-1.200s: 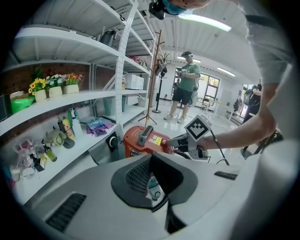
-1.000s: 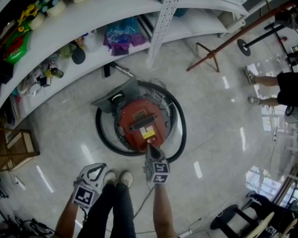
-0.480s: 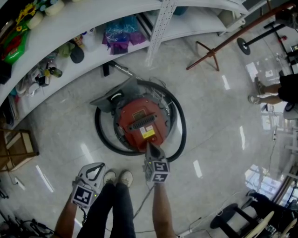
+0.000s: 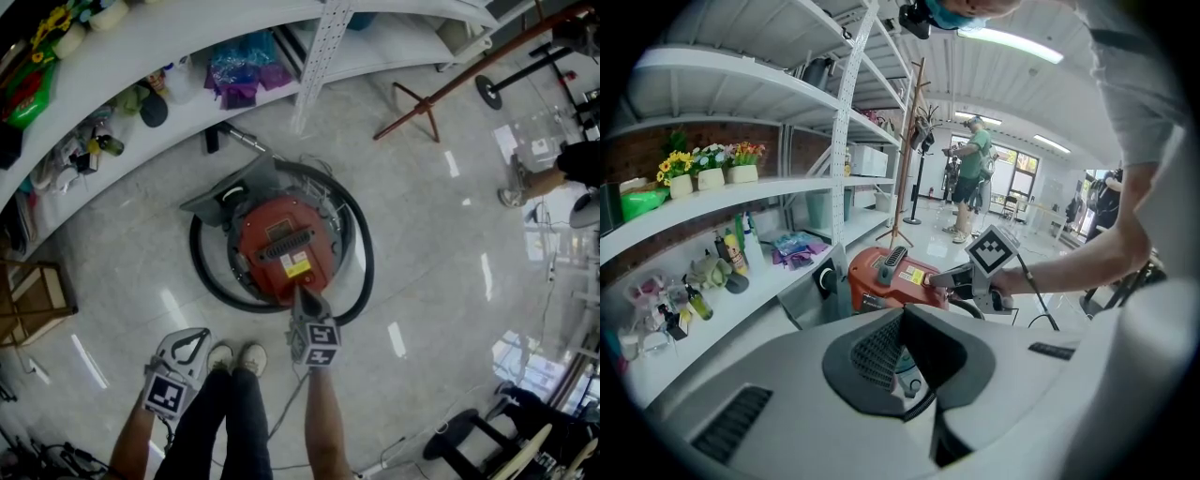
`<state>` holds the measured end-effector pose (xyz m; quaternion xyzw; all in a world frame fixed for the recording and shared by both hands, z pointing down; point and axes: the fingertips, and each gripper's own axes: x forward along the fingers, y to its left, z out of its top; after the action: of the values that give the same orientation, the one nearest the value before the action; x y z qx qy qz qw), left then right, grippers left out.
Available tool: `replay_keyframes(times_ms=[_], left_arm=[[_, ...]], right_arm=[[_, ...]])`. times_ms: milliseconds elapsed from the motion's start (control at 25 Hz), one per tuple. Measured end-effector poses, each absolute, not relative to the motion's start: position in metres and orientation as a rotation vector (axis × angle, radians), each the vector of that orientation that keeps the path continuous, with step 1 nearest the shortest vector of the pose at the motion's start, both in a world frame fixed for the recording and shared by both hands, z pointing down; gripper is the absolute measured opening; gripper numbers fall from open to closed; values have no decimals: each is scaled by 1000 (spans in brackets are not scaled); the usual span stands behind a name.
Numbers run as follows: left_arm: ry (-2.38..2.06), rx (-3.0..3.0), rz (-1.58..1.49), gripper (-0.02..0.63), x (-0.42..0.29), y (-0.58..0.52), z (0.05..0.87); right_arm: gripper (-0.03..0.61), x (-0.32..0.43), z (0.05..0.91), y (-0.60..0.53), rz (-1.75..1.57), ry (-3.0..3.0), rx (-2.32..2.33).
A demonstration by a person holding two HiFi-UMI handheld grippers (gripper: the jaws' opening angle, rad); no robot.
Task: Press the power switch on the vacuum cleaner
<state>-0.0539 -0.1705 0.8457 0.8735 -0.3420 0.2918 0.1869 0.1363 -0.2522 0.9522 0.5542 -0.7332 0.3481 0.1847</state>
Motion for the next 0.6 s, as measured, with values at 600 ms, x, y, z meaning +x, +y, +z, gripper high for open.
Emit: replay_keyframes(times_ms=[600], left_arm=[[-977, 2497, 814, 6, -52, -174, 833]], right_arm=[[12, 137, 955, -247, 1009, -2089, 1559]])
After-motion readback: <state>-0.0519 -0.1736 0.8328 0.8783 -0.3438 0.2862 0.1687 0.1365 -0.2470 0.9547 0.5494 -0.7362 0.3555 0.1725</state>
